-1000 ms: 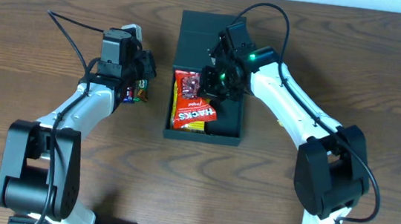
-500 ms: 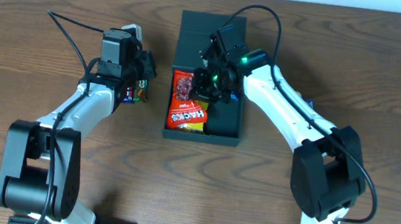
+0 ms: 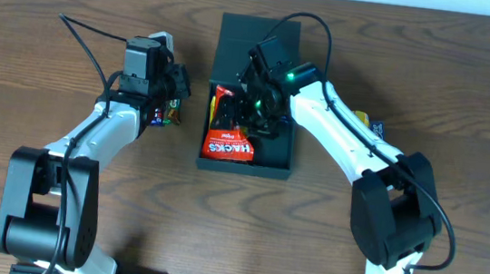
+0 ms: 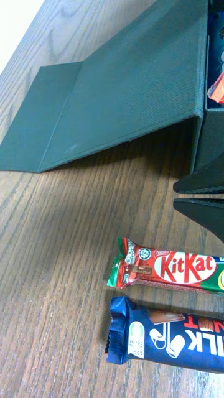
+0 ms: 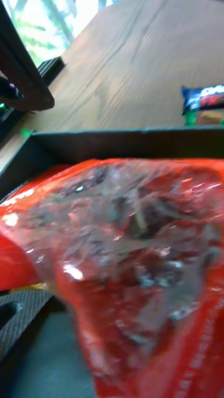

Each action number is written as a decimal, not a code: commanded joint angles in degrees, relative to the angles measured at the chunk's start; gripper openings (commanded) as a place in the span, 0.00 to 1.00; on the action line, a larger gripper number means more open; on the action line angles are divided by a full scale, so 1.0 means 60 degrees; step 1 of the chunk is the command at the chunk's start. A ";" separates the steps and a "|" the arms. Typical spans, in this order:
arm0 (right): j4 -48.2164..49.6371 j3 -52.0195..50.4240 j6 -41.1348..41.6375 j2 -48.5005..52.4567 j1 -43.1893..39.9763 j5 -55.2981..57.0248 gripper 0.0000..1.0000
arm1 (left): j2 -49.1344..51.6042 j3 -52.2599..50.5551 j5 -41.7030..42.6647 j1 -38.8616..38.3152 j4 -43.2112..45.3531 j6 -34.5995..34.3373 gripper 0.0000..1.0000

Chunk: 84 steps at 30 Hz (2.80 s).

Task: Pack container
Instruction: 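Push the red bag down into the box's left side with the right gripper, then move the right gripper to the yellow candy tube and grasp it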

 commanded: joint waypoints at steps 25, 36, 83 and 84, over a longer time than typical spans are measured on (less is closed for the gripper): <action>-0.1322 0.1282 -0.5253 -0.0681 -0.0929 -0.2076 0.01 | -0.0197 0.0149 0.0073 -0.0004 -0.0918 0.0033 0.06; 0.0270 0.0295 -0.4958 0.0015 -0.1005 -0.2167 0.01 | -0.0175 0.0149 0.1064 -0.0007 -0.1727 0.0033 0.06; -0.0237 0.0849 -0.4630 0.0025 -0.1330 -0.0834 0.01 | -0.0175 0.0146 0.1311 -0.0270 -0.1734 0.0036 0.06; -0.0441 0.1075 -0.4484 -0.0138 -0.1526 -0.0492 0.02 | -0.0175 0.0149 0.1311 -0.0270 -0.1734 0.0033 0.06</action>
